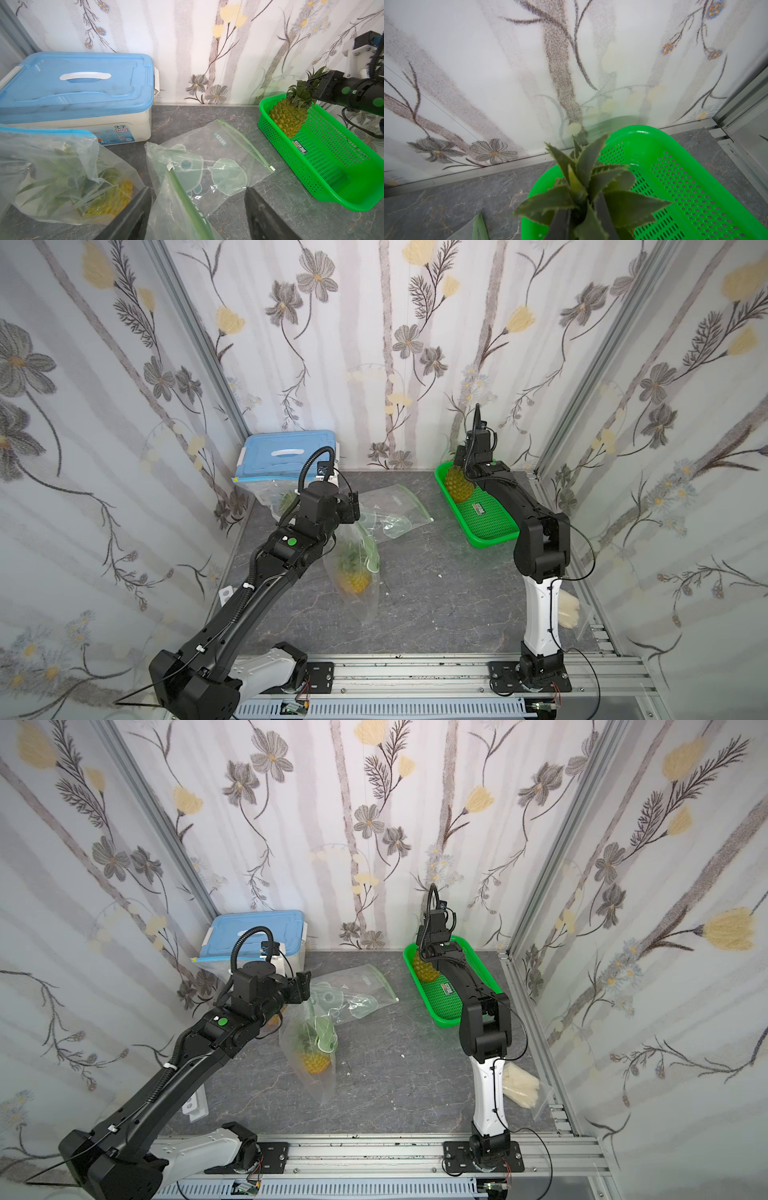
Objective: Open the zip-top bag and take out the pineapple
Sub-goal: Place the pineapple in the basket.
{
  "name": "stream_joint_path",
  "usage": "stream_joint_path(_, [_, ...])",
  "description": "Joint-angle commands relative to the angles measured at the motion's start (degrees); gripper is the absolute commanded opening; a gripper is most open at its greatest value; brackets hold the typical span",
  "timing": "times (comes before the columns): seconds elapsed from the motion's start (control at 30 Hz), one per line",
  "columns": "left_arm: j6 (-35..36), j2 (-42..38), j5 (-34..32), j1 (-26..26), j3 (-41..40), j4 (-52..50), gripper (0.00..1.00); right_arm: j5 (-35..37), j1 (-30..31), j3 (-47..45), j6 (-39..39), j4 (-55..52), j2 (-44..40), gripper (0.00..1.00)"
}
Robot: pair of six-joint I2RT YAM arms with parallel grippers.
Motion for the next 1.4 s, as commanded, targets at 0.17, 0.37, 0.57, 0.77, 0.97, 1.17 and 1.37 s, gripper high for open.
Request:
stream_joint_path(0.17, [0.23,-0.01,-0.47,0.05,-0.26,1.57,0.74,-0.36,0.49,-7.03,2.07,5.75,-3.19,0.17])
stream_joint_path(0.37, [-0.23,-0.13,0.13,0.06,-0.53,1.85,0.74,-0.10,1.27,-11.60,2.02,6.94,-6.68,0.38])
stream_joint_path(0.57, [-0.60,-1.40,0.53,0.04,-1.12,1.86,0.74,1.49,2.21,-15.29,1.63,7.30,-10.73,0.57])
stream_joint_path(0.77, [-0.70,-2.56,0.77,0.04,-1.27,1.93,0.74,4.30,4.96,-20.35,-0.33,6.76,-19.04,0.65])
stream_joint_path(0.97, [-0.13,-2.87,0.00,0.77,-0.22,-1.04,0.74,1.67,13.45,-31.92,-3.32,3.68,-32.88,0.64])
stream_joint_path(1.17, [-0.48,-6.52,-2.17,1.85,0.11,-6.33,0.75,-23.46,21.12,-46.91,2.31,5.43,-50.86,0.58])
stream_joint_path(1.37, [-4.46,-13.63,-4.75,3.80,-3.73,-7.84,0.76,-19.76,34.34,-37.41,1.58,-4.94,-50.31,0.69])
